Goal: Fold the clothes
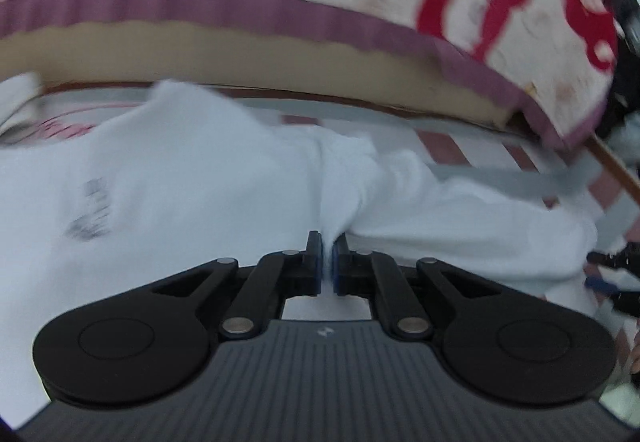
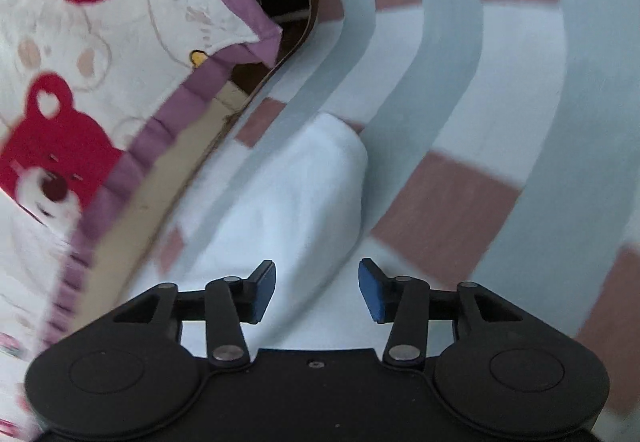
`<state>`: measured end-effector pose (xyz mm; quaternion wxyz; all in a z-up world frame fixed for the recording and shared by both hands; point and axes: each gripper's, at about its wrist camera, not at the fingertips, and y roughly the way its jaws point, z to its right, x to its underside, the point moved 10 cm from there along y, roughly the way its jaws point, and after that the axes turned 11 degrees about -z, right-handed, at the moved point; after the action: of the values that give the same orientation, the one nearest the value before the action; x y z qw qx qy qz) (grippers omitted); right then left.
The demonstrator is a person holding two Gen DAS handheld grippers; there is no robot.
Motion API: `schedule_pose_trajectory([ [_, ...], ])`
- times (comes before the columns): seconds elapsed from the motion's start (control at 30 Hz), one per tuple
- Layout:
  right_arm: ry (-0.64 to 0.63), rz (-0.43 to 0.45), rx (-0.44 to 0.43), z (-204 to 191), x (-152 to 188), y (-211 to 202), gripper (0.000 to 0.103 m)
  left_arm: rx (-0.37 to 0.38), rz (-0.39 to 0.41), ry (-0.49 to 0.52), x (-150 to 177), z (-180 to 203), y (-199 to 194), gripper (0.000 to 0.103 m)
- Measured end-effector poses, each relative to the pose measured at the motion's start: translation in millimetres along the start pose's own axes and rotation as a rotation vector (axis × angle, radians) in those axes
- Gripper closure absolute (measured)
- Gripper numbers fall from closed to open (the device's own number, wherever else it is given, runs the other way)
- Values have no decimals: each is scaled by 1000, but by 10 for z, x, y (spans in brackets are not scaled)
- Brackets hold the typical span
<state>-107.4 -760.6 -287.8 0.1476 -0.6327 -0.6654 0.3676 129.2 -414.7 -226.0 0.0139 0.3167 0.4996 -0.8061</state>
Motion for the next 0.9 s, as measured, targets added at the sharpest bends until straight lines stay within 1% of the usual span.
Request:
schedule_pose_trajectory([
  [0.03,8,-5,-15,-45,28,31,44,6,-15,-14,50,-45,11,98],
  [0.07,15,-9,-30,-89,57,61,38,6,-31,-31,103,-93,40,98],
  [0.13,31,-18,-60,-179,113,121,36,5,-48,-70,173,-164,78,98],
  [0.23,-5,44,30,-287,34,158,35,23,-52,-135,220,-256,82,98],
  [0.27,0,65,49,-318,-22,182,31,30,-51,-151,223,-282,57,98],
  [0.3,-9,87,68,-346,-74,217,29,33,-51,-154,222,-289,41,98],
  [0.33,-40,110,98,-381,-130,272,29,33,-52,-152,220,-289,28,98],
  [0.37,-76,132,133,-420,-188,331,42,36,-52,-145,221,-281,9,98],
  [0.4,-130,114,107,-498,-217,409,90,36,-52,-140,219,-276,-3,98],
  [0.43,-189,84,61,-588,-232,491,96,38,-53,-139,227,-283,-34,98],
  [0.53,-453,82,54,-1123,-306,503,96,64,-57,-115,210,-290,-148,98],
  [0.6,-624,119,32,-1567,-423,350,96,66,-49,-71,170,-293,-232,97],
  [0.67,-732,226,13,-1936,-649,31,96,39,-44,-23,140,-312,-298,94],
  [0.7,-769,305,23,-2056,-793,-165,97,20,-45,-5,138,-327,-319,93],
  [0.73,-796,401,57,-2102,-947,-362,97,3,-58,10,156,-351,-322,92],
  [0.77,-804,487,93,-2066,-1105,-526,98,-13,-75,22,181,-378,-318,91],
  [0.8,-783,510,134,-1934,-1258,-567,98,-33,-95,36,223,-420,-315,90],
  [0.83,-764,493,178,-1776,-1359,-500,98,-55,-117,50,271,-468,-313,90],
  [0.87,-779,471,241,-1628,-1392,-383,98,-77,-138,64,318,-516,-311,90],
  [0.9,-828,449,312,-1512,-1369,-252,98,-101,-153,83,357,-575,-322,90],
])
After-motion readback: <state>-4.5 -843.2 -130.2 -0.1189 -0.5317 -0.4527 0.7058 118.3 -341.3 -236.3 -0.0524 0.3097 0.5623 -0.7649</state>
